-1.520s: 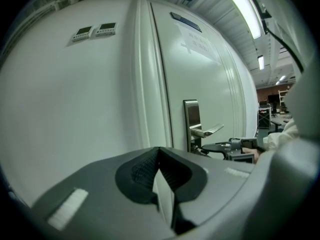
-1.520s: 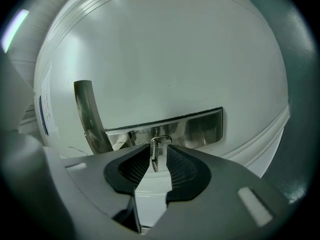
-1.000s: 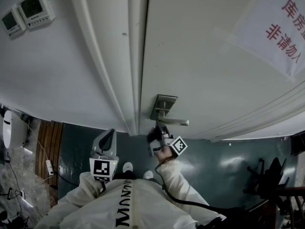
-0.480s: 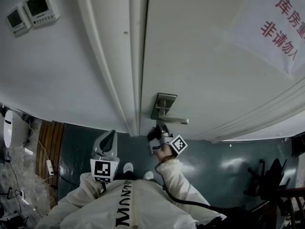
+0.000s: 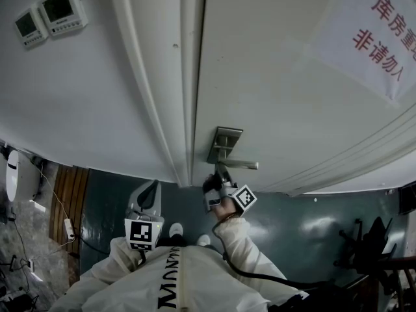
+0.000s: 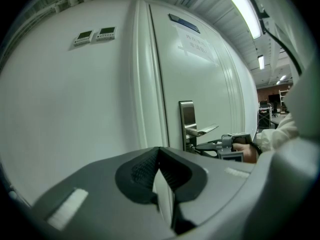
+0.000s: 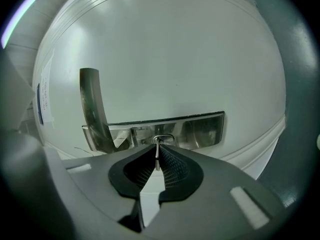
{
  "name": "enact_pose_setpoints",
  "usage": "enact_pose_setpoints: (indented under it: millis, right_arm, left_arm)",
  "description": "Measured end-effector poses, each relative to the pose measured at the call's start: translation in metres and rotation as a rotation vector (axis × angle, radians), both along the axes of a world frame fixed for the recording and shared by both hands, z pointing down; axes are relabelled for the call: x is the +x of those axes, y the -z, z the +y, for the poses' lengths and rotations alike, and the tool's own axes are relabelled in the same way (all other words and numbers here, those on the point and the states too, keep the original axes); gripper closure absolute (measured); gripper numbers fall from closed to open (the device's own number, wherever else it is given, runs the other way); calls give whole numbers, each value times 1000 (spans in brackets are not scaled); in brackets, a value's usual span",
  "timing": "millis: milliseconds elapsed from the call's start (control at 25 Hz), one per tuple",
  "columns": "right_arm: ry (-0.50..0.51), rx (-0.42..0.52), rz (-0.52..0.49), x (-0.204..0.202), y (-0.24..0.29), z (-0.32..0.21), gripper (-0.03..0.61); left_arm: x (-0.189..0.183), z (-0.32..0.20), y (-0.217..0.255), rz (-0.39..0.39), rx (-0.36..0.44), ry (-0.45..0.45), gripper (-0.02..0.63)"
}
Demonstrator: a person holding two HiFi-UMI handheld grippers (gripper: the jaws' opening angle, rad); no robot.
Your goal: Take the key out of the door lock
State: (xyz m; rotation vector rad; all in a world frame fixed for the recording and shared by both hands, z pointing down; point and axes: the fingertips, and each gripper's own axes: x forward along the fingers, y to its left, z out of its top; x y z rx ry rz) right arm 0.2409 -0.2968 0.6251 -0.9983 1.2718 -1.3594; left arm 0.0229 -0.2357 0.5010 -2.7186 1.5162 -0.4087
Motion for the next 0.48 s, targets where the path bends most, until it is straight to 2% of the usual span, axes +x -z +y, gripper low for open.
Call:
enact_pose_setpoints:
  millis: [280,480]
  right_arm:
    - [-17,-12,0,-1,2,3,555]
    - [7,-2,-10,-15,-5,42,557]
  left_arm:
    - [-1,2,0,1,2,0,614]
    - [-2,2,0,6,0,-2,614]
